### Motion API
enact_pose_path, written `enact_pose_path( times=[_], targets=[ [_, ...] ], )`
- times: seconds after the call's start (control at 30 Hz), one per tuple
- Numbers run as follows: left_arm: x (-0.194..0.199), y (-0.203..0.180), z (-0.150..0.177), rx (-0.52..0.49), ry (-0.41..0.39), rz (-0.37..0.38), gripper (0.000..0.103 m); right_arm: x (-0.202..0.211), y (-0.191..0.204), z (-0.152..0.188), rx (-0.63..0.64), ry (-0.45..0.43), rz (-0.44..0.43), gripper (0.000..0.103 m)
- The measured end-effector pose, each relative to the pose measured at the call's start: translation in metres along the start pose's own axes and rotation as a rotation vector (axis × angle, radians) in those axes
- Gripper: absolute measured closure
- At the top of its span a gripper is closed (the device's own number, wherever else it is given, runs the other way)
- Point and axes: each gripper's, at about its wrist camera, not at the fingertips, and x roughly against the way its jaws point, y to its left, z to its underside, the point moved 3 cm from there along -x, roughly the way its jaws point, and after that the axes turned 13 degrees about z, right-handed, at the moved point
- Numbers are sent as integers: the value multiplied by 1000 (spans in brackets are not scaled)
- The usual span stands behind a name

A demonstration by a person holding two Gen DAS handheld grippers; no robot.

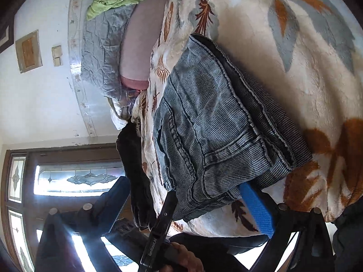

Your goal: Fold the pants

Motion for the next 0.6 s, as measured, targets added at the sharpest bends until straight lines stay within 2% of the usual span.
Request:
enact_pose_path(
  times=[0.07, 0.1, 0.13, 0.17, 0.2, 0.23, 0.27, 0.43, 0.53, 0.6],
  targets=[
    [-1, 0, 1, -7, -1, -2, 40, 4, -1, -5, 16, -30, 49, 17],
    [-1, 0, 1, -8, -1, -5, 40, 1, -6, -7, 4, -24, 80, 26],
    [-1, -1, 2, -11, -2, -7, 40, -1, -12, -8, -6, -18, 110, 42],
    [-2, -1, 2, -14, -3, -11, 39, -3, -17, -10, -6, -19, 142, 54],
    [-2, -1, 3, -18, -5, -13, 39, -4, -19, -11, 1, -23, 167, 74],
    [-1, -1, 3, -19, -5, -14, 39, -3, -17, -11, 31, -29, 185, 88],
    [-2, -1, 3, -22, -5, -14, 39, 0, -12, -11, 74, -44, 203, 95],
    [-2, -4, 4, -45, -5, -17, 39, 29, 24, -1, 277, -164, 282, 97],
    [8, -11, -3, -48, -17, -28, 39, 7, 0, -1, 295, -131, 391, 97],
    [23, -20, -13, -63, -87, -23, 39, 0, -11, -2, 293, -127, 364, 98]
  ],
)
